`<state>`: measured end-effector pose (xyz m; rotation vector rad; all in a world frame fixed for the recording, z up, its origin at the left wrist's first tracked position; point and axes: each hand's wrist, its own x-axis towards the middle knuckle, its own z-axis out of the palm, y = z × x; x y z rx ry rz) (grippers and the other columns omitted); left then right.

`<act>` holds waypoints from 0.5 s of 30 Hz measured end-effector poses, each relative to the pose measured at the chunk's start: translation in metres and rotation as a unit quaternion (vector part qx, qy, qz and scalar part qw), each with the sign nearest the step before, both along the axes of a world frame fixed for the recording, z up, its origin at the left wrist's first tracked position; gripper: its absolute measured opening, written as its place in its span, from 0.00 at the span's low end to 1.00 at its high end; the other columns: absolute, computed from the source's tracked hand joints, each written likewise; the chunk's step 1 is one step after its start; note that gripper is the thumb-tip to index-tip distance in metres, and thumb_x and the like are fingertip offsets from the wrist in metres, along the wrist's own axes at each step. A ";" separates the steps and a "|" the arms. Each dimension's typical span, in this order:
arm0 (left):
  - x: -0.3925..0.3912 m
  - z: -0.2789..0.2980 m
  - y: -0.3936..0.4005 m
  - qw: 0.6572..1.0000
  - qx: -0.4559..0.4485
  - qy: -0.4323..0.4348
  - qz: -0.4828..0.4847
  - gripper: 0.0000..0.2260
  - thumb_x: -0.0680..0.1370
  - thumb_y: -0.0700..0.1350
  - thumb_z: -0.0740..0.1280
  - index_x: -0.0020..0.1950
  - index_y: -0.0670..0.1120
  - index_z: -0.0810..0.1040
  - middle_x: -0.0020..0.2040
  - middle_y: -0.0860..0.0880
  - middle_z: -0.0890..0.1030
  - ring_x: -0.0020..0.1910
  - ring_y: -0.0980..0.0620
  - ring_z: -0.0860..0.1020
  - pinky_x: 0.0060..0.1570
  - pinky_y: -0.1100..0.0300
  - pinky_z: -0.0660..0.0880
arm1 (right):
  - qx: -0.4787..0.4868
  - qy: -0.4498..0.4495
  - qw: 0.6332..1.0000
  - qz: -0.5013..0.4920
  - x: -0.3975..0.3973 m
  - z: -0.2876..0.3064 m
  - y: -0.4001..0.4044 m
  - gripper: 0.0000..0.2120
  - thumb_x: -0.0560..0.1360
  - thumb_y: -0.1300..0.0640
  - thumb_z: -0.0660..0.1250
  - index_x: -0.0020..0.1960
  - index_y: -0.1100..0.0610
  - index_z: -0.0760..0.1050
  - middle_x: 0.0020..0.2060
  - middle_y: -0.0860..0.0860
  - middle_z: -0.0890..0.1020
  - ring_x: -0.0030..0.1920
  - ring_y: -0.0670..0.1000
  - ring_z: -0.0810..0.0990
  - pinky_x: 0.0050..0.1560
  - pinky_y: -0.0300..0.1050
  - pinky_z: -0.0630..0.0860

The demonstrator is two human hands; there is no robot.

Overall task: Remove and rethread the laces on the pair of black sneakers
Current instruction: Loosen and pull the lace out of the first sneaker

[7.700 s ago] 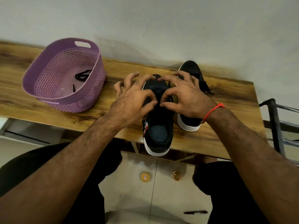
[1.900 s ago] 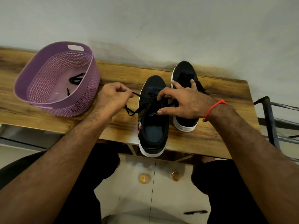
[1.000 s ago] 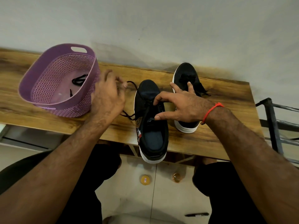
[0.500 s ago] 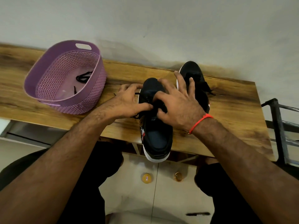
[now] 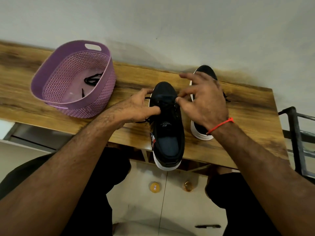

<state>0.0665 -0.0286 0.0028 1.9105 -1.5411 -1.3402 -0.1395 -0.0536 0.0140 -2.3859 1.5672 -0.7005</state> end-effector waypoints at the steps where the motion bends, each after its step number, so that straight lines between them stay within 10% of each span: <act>1: 0.000 0.000 0.000 1.000 0.001 -0.001 -0.002 0.35 0.76 0.50 0.73 0.80 0.55 0.60 0.60 0.58 0.70 0.48 0.63 0.71 0.42 0.66 0.68 | 0.013 -0.042 0.999 -0.025 -0.003 0.001 -0.004 0.05 0.67 0.48 0.67 0.36 0.46 0.81 0.63 0.43 0.79 0.67 0.52 0.73 0.67 0.62 0.68; 4: -0.001 0.000 0.000 1.000 0.006 0.000 -0.005 0.34 0.76 0.52 0.73 0.79 0.56 0.62 0.67 0.55 0.71 0.55 0.57 0.75 0.42 0.63 0.70 | 0.056 -0.075 0.994 -0.062 -0.010 0.003 -0.011 0.10 0.65 0.50 0.61 0.43 0.48 0.77 0.62 0.49 0.77 0.66 0.54 0.73 0.67 0.59 0.69; 9: -0.003 -0.005 -0.002 1.000 -0.005 -0.009 -0.005 0.30 0.77 0.51 0.72 0.77 0.55 0.65 0.64 0.52 0.76 0.48 0.59 0.76 0.35 0.67 0.73 | 0.076 0.119 0.985 0.097 0.004 -0.003 0.007 0.19 0.70 0.44 0.64 0.60 0.44 0.76 0.77 0.50 0.59 0.79 0.59 0.45 0.75 0.70 0.45; 15: 0.000 -0.006 -0.003 0.996 -0.014 -0.082 -0.043 0.40 0.68 0.63 0.71 0.78 0.57 0.65 0.80 0.49 0.59 0.80 0.48 0.56 0.76 0.44 0.60 | 0.056 0.188 0.973 0.123 0.011 -0.012 0.010 0.09 0.76 0.44 0.67 0.53 0.46 0.79 0.77 0.45 0.61 0.79 0.57 0.48 0.74 0.69 0.47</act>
